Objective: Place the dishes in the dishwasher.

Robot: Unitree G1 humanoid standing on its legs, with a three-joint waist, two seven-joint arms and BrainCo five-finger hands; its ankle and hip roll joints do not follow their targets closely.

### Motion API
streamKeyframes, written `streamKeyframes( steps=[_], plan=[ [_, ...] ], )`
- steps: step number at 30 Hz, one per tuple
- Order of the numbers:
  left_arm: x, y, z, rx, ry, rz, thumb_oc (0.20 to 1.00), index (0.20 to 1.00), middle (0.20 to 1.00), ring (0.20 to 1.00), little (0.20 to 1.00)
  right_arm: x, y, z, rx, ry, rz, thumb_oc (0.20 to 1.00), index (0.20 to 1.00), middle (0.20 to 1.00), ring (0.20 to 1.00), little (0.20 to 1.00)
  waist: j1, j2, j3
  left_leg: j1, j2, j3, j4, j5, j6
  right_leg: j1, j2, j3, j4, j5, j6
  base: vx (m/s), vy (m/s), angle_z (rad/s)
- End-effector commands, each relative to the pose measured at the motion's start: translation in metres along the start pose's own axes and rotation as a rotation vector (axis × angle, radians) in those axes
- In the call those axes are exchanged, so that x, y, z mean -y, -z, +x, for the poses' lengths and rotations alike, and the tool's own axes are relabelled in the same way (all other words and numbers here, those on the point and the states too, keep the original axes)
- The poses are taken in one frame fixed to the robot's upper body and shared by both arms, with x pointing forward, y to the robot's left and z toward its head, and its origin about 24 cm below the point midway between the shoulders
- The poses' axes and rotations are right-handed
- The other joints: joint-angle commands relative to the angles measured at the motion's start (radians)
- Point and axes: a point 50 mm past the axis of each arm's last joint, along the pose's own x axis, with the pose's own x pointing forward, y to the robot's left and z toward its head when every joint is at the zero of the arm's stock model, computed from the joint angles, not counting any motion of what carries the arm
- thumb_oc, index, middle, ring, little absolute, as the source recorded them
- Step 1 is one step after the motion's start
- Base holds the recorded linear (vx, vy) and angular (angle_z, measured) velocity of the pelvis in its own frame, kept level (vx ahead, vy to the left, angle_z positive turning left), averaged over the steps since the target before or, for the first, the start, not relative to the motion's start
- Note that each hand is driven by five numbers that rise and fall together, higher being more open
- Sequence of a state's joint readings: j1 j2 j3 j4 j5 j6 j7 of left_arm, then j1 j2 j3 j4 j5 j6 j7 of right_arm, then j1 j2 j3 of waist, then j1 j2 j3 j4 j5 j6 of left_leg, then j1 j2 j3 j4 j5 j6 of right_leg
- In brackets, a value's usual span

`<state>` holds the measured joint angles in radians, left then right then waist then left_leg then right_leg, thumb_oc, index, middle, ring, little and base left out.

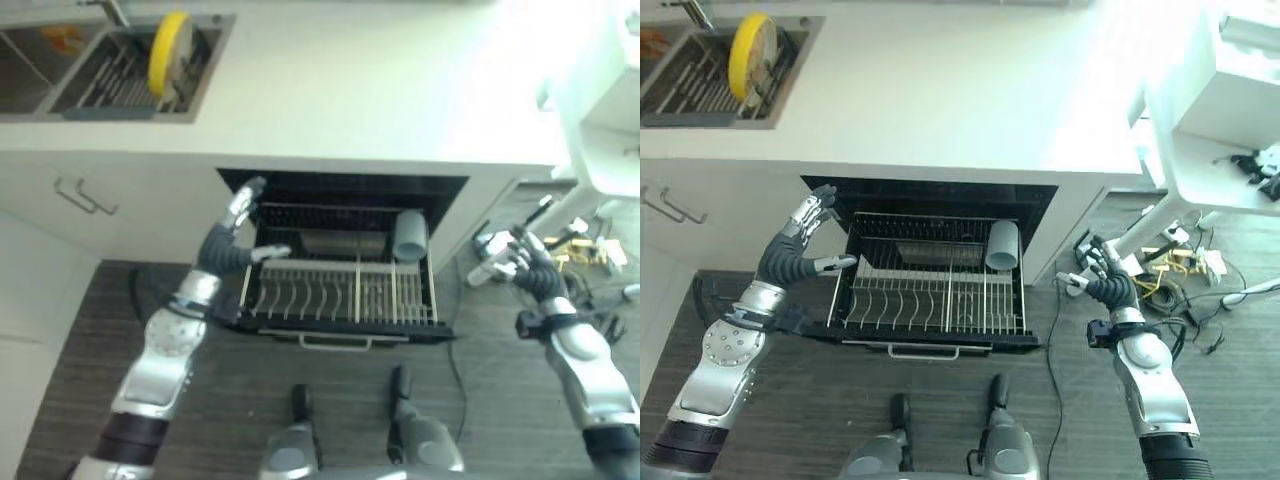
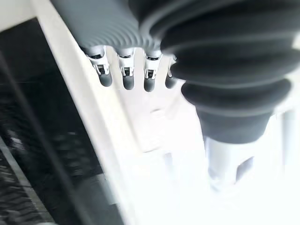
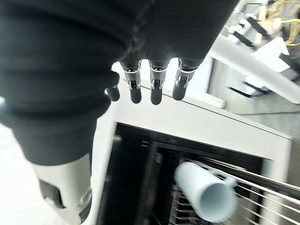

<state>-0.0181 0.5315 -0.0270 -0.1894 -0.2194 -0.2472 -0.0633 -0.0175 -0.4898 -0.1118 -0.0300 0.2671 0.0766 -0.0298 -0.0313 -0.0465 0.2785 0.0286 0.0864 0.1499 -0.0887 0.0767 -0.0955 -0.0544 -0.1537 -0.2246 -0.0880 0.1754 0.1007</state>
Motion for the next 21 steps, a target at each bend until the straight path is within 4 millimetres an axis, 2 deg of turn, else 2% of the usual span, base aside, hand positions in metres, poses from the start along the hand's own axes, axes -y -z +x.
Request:
streamKeyframes(
  steps=[1, 3, 4, 5, 6, 8, 9, 10, 11, 12, 14, 16, 18, 19, 20, 21],
  plan=[
    [-0.013, -0.026, 0.002, 0.16, 0.008, -0.02, 1.0, 1.0, 1.0, 1.0, 1.0, 0.004, -0.039, 0.005, 0.199, 0.021, 0.066, 1.0, 1.0, 1.0, 1.0, 1.0, 0.02, 0.023, -0.022, 0.014, -0.009, -0.011, 0.001, -0.082, 0.044, 0.073, -0.066, 0.011, 0.072, -0.091, 0.106, -0.04, 0.044, -0.13],
    [-0.017, -0.03, 0.004, 0.172, 0.003, -0.016, 1.0, 1.0, 1.0, 1.0, 1.0, 0.0, -0.045, 0.004, 0.239, 0.015, 0.091, 1.0, 1.0, 1.0, 1.0, 1.0, 0.033, 0.015, -0.022, 0.017, -0.009, 0.001, 0.001, -0.087, 0.054, 0.07, -0.06, -0.025, 0.114, -0.099, 0.11, -0.14, 0.024, -0.22],
    [-0.019, -0.032, 0.004, 0.178, 0.0, -0.008, 1.0, 1.0, 1.0, 1.0, 1.0, -0.002, -0.048, 0.005, 0.262, 0.013, 0.095, 1.0, 1.0, 1.0, 1.0, 1.0, 0.05, 0.013, -0.023, 0.012, -0.008, 0.015, 0.001, -0.084, 0.061, 0.075, -0.048, -0.07, 0.15, -0.112, 0.108, -0.2, 0.034, -0.38],
    [-0.02, -0.033, 0.005, 0.181, -0.004, 0.001, 1.0, 1.0, 1.0, 1.0, 1.0, -0.003, -0.05, 0.005, 0.27, 0.011, 0.093, 1.0, 1.0, 1.0, 1.0, 1.0, 0.059, 0.013, -0.022, 0.01, -0.007, 0.023, 0.001, -0.082, 0.065, 0.08, -0.035, -0.083, 0.177, -0.131, 0.104, -0.27, 0.044, -1.06],
    [-0.023, -0.034, 0.006, 0.181, -0.006, 0.005, 1.0, 1.0, 1.0, 1.0, 1.0, -0.004, -0.055, 0.006, 0.297, 0.003, 0.087, 1.0, 1.0, 1.0, 1.0, 1.0, 0.065, 0.013, -0.023, 0.0, -0.011, 0.029, 0.001, -0.072, 0.076, 0.094, 0.009, -0.077, 0.23, -0.162, 0.092, -0.24, 0.059, -1.48],
    [-0.021, -0.032, 0.01, 0.183, 0.0, -0.027, 1.0, 1.0, 1.0, 1.0, 1.0, -0.003, -0.066, 0.005, 0.337, 0.006, 0.073, 1.0, 1.0, 1.0, 1.0, 1.0, 0.05, 0.016, -0.032, -0.009, -0.037, 0.035, 0.001, -0.063, 0.088, 0.095, 0.106, 0.0, 0.308, -0.192, 0.066, -0.18, 0.069, -0.82],
    [-0.019, -0.03, 0.011, 0.18, 0.001, -0.047, 1.0, 1.0, 1.0, 1.0, 1.0, -0.005, -0.068, 0.005, 0.352, 0.004, 0.068, 1.0, 1.0, 1.0, 1.0, 1.0, 0.046, 0.017, -0.038, -0.009, -0.048, 0.037, 0.001, -0.065, 0.089, 0.094, 0.129, 0.013, 0.318, -0.199, 0.059, -0.1, 0.028, 0.14],
    [-0.014, -0.026, 0.012, 0.168, -0.002, -0.078, 1.0, 1.0, 1.0, 1.0, 1.0, -0.009, -0.07, 0.005, 0.374, -0.005, 0.061, 1.0, 1.0, 1.0, 1.0, 1.0, 0.05, 0.017, -0.052, -0.018, -0.066, 0.05, 0.001, -0.063, 0.093, 0.118, 0.149, 0.009, 0.29, -0.232, 0.04, -0.04, -0.041, 0.11],
    [-0.01, -0.02, 0.013, 0.143, -0.013, -0.104, 1.0, 1.0, 1.0, 1.0, 1.0, -0.013, -0.071, 0.005, 0.387, -0.023, 0.047, 1.0, 1.0, 1.0, 1.0, 1.0, 0.048, 0.012, -0.06, -0.018, -0.08, 0.053, 0.001, -0.066, 0.095, 0.134, 0.149, 0.025, 0.244, -0.228, 0.034, 0.03, -0.111, 0.23],
    [-0.01, -0.014, 0.011, 0.109, -0.024, -0.155, 1.0, 1.0, 1.0, 1.0, 1.0, -0.014, -0.071, 0.004, 0.398, -0.036, 0.035, 1.0, 1.0, 1.0, 1.0, 1.0, 0.053, 0.015, -0.069, -0.026, -0.089, 0.049, 0.001, -0.062, 0.093, 0.174, 0.162, 0.048, 0.17, -0.266, 0.012, 0.1, -0.15, 0.09],
    [-0.012, -0.009, 0.005, 0.064, -0.04, -0.246, 1.0, 1.0, 1.0, 1.0, 1.0, -0.009, -0.075, -0.001, 0.41, -0.037, 0.036, 1.0, 1.0, 1.0, 1.0, 1.0, 0.059, 0.018, -0.074, -0.035, -0.104, 0.028, 0.015, -0.048, 0.081, 0.242, 0.166, 0.103, 0.057, -0.264, -0.008, 0.09, -0.172, 0.11],
    [-0.014, -0.006, -0.003, 0.039, -0.058, -0.306, 1.0, 1.0, 1.0, 1.0, 1.0, -0.005, -0.08, -0.004, 0.422, -0.033, 0.031, 1.0, 1.0, 1.0, 1.0, 1.0, 0.062, 0.022, -0.069, -0.046, -0.106, 0.028, 0.052, -0.052, 0.078, 0.253, 0.148, 0.107, 0.019, -0.241, -0.015, -0.05, -0.152, 0.11],
    [-0.01, -0.004, -0.007, 0.032, -0.073, -0.333, 1.0, 1.0, 1.0, 1.0, 1.0, -0.006, -0.082, -0.005, 0.434, -0.034, 0.023, 1.0, 1.0, 1.0, 1.0, 1.0, 0.056, 0.027, -0.064, -0.065, -0.101, 0.07, 0.098, -0.067, 0.075, 0.251, 0.131, 0.089, 0.003, -0.227, -0.019, -0.14, -0.095, 0.07],
    [-0.007, -0.003, -0.009, 0.025, -0.078, -0.339, 1.0, 1.0, 1.0, 1.0, 1.0, -0.006, -0.081, -0.006, 0.434, -0.018, 0.018, 1.0, 1.0, 1.0, 1.0, 1.0, 0.053, 0.028, -0.057, -0.084, -0.061, 0.108, 0.13, -0.061, 0.05, 0.254, 0.114, 0.059, 0.001, -0.218, -0.017, -0.15, -0.018, 0.18],
    [-0.006, -0.004, -0.009, 0.022, -0.086, -0.358, 1.0, 1.0, 1.0, 1.0, 1.0, -0.001, -0.083, -0.006, 0.426, 0.004, 0.032, 1.0, 1.0, 1.0, 1.0, 1.0, 0.041, 0.025, -0.053, -0.081, 0.008, 0.145, 0.135, -0.04, 0.021, 0.252, 0.096, 0.018, 0.001, -0.213, -0.015, -0.12, -0.004, 0.34],
    [-0.006, -0.004, -0.009, 0.022, -0.087, -0.359, 1.0, 1.0, 1.0, 1.0, 1.0, -0.001, -0.083, -0.006, 0.426, 0.004, 0.032, 1.0, 1.0, 1.0, 1.0, 1.0, 0.041, 0.025, -0.053, -0.08, 0.009, 0.145, 0.133, -0.039, 0.02, 0.253, 0.096, 0.017, 0.001, -0.213, -0.015, -0.09, 0.101, 0.44]
  ],
)
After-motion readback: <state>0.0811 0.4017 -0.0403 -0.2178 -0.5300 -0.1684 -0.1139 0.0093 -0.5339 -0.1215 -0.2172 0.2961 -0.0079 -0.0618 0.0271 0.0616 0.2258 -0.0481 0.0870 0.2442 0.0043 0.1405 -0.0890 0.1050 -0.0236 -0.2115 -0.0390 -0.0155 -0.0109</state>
